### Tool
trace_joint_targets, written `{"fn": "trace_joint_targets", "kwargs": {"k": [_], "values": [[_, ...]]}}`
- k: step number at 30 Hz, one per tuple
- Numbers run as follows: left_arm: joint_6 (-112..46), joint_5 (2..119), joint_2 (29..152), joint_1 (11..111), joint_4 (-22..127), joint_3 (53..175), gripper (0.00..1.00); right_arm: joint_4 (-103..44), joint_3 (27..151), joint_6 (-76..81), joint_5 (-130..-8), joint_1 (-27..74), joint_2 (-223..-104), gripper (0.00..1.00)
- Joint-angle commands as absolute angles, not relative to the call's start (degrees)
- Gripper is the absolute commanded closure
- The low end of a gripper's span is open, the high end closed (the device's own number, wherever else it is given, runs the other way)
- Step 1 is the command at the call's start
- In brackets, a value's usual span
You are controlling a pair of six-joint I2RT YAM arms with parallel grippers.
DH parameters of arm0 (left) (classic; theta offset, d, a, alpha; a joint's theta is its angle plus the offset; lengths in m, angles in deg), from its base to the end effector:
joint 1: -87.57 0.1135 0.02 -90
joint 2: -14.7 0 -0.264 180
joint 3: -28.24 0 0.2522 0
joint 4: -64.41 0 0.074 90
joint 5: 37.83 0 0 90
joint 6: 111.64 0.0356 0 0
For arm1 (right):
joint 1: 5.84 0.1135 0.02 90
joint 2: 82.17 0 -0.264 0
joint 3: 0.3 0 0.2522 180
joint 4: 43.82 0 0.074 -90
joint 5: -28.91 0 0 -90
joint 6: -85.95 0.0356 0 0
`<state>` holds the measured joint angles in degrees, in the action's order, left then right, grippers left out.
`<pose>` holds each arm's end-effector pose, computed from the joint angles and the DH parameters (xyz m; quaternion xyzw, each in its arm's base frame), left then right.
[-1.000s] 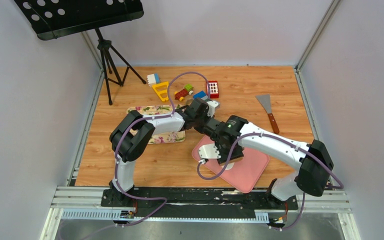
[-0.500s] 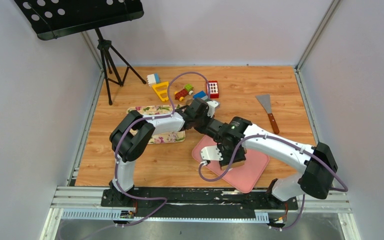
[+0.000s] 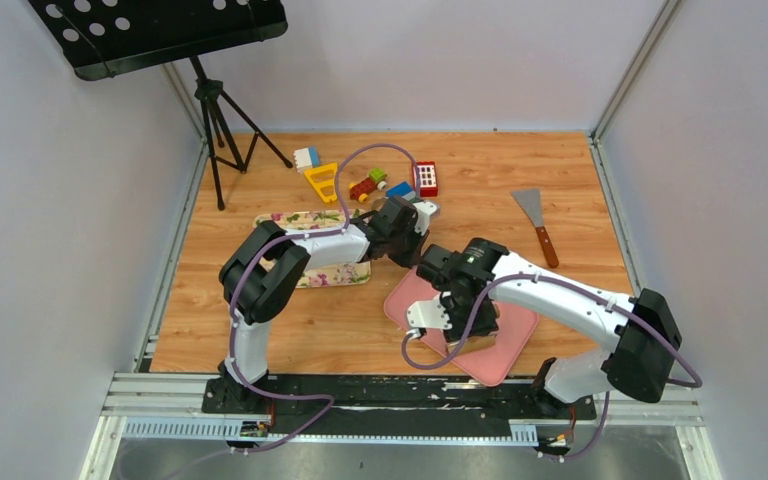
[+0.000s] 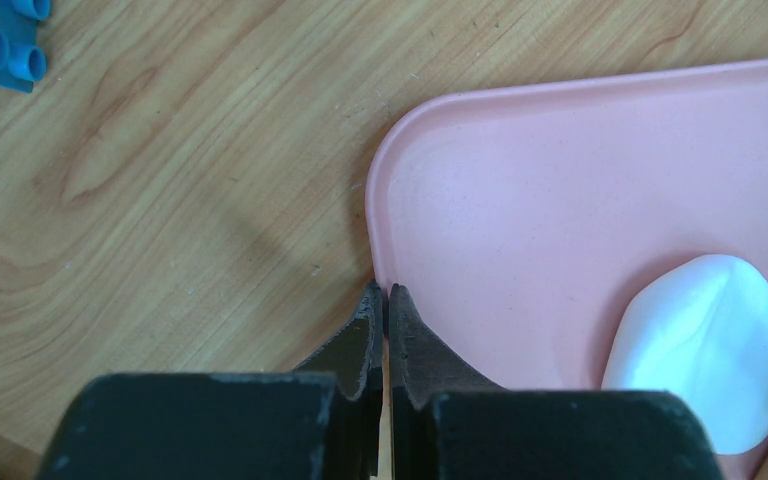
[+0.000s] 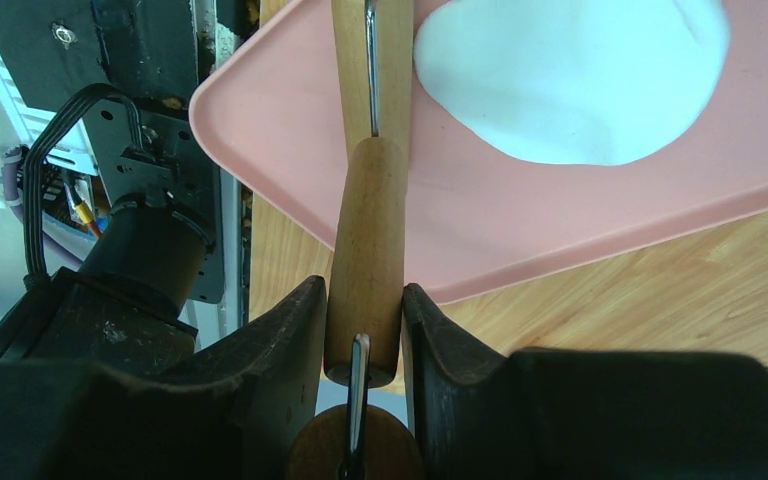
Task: Roll out the dumpling wrappers from the dough
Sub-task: Flatten out the dough on the work surface.
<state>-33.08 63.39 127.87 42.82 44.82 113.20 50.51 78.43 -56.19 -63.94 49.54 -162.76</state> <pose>0.2929 -0.3001 0.1563 0.2998 0.8794 -0.2492 0.2731 0.1219 0.1797 0.2568 0.8043 -0.5912 -0.0233 0.0547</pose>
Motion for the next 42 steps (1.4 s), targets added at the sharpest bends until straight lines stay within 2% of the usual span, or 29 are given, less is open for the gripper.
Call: {"fn": "trace_joint_targets", "kwargs": {"k": [1,4,8,14,25,34,42], "values": [[-33.0,64.4,127.6,41.9,41.4,113.0,1.0,51.3,79.9,-56.8,-63.8,49.1,-161.0,1.0],[-33.4,63.2,127.3,41.8,41.3,112.9,1.0,51.6,88.5,-56.7,-64.1,43.3,-160.1,1.0],[-34.3,62.0,126.7,42.1,41.3,112.4,1.0,53.9,99.7,-55.7,-73.2,30.8,-163.9,1.0],[-37.8,57.8,126.4,42.3,40.0,112.6,1.0,59.6,103.2,-54.6,-83.4,21.0,-171.0,1.0],[-42.8,49.9,126.9,42.4,38.0,112.7,1.0,62.0,99.4,-52.8,-85.8,16.9,-173.7,1.0],[-43.5,48.4,126.5,42.5,37.8,112.4,1.0,61.9,93.2,-54.4,-86.1,15.0,-175.8,1.0],[-43.2,48.6,126.4,42.5,37.9,112.4,1.0,61.4,98.0,-53.8,-83.4,12.6,-182.1,1.0]]}}
